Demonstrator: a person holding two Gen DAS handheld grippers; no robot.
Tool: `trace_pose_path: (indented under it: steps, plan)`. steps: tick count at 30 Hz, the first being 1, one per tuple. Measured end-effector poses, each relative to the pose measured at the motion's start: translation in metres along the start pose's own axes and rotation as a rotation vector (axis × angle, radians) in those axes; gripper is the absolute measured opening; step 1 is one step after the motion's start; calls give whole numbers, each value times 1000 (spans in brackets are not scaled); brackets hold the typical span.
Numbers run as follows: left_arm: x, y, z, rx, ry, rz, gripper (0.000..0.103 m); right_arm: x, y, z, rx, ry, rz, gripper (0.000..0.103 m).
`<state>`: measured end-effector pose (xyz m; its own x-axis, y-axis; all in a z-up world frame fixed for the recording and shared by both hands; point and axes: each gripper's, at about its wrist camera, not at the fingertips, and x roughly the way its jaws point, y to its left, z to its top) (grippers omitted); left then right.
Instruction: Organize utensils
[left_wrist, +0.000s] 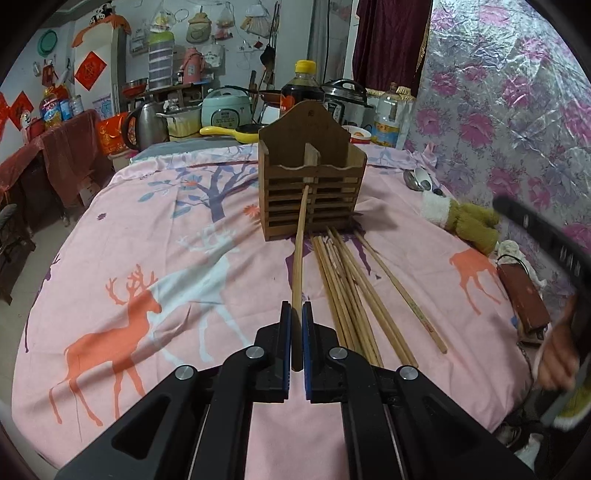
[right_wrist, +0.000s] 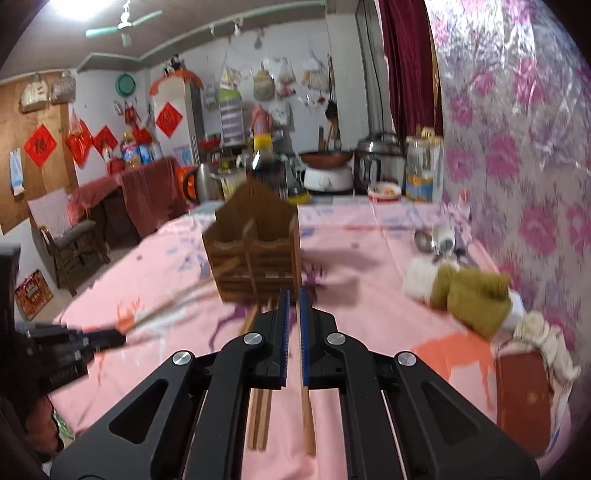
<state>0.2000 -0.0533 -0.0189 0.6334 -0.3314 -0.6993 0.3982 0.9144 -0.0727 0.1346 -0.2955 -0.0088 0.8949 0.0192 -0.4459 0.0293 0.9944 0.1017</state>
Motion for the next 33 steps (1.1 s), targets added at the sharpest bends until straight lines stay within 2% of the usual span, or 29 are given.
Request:
trace_pose_path:
  steps: [3, 7, 11, 15, 22, 33]
  plan:
    - [0, 2, -9, -1, 18, 11, 6, 7, 1, -8, -29, 42, 15, 10]
    - [6, 6, -22, -14, 52, 16, 6, 22, -5, -41, -20, 152, 18, 12]
    - [3, 8, -24, -23, 44, 17, 6, 37, -9, -80, 35, 284, 51, 12]
    - [2, 7, -24, -20, 36, 13, 6, 46, 0, -107, 2, 365, 48, 13]
    - [11, 8, -32, -38, 64, -4, 6, 64, -10, -117, 46, 450, 46, 14]
    - [16, 11, -34, -47, 75, -10, 6, 66, -13, -118, 66, 449, 27, 14]
